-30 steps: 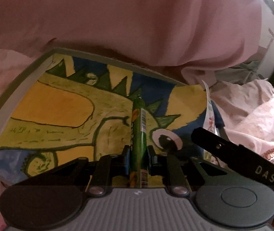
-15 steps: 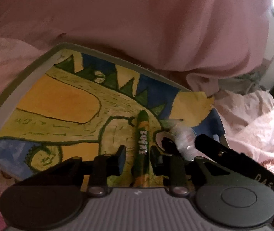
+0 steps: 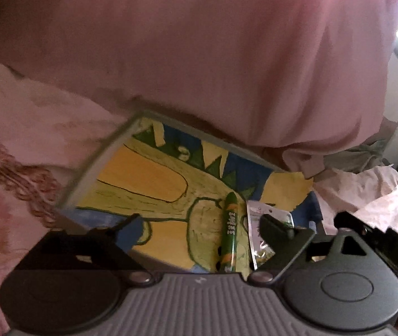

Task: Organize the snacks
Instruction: 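Release the sausage stick into the box lid from the left tool while the right tool drops the bean bag, then withdraw both tools from the box lid back over the snacks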

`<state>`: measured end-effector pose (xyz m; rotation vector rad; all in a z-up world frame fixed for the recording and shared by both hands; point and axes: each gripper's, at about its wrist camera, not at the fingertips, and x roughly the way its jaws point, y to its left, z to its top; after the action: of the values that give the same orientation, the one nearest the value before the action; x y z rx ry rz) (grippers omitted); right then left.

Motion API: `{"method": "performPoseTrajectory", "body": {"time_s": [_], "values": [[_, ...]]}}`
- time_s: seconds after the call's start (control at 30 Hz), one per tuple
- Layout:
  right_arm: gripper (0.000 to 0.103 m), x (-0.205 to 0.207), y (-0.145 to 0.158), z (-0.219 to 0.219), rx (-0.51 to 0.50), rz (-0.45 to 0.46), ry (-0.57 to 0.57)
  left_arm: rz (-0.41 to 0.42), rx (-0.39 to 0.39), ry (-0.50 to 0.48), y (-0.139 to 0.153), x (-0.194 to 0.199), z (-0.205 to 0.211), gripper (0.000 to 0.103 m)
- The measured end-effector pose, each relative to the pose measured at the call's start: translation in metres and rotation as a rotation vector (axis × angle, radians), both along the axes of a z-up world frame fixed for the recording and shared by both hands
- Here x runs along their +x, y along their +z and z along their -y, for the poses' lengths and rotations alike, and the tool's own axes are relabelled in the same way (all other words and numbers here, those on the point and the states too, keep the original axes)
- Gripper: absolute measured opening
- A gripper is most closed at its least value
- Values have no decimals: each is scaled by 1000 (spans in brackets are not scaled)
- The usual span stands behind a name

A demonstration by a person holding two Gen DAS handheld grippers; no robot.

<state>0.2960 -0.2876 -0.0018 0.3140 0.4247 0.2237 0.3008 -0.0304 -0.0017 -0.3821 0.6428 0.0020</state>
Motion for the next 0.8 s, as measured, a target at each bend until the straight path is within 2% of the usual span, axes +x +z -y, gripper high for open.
{"method": "performPoseTrajectory", "body": {"time_s": [0.07,0.2,0.4,0.5,0.63,0.8], "values": [[102,-15,5,0,-17,18,3,24,14,19,8,-18,-1,102],[102,-56,15,-1,-48,56,16,57,52,40,21,-55,1,102],[102,-126,21,-14,-185,120,55,94,125,44,37,-118,11,102],[102,-157,23,-20,-239,138,57,89,133,47,41,-146,10,102],[102,-188,19,-27,-271,109,36,95,143,58,44,-182,1,103],[102,-227,6,-35,-302,46,12,74,172,60,33,-219,-8,103]]}}
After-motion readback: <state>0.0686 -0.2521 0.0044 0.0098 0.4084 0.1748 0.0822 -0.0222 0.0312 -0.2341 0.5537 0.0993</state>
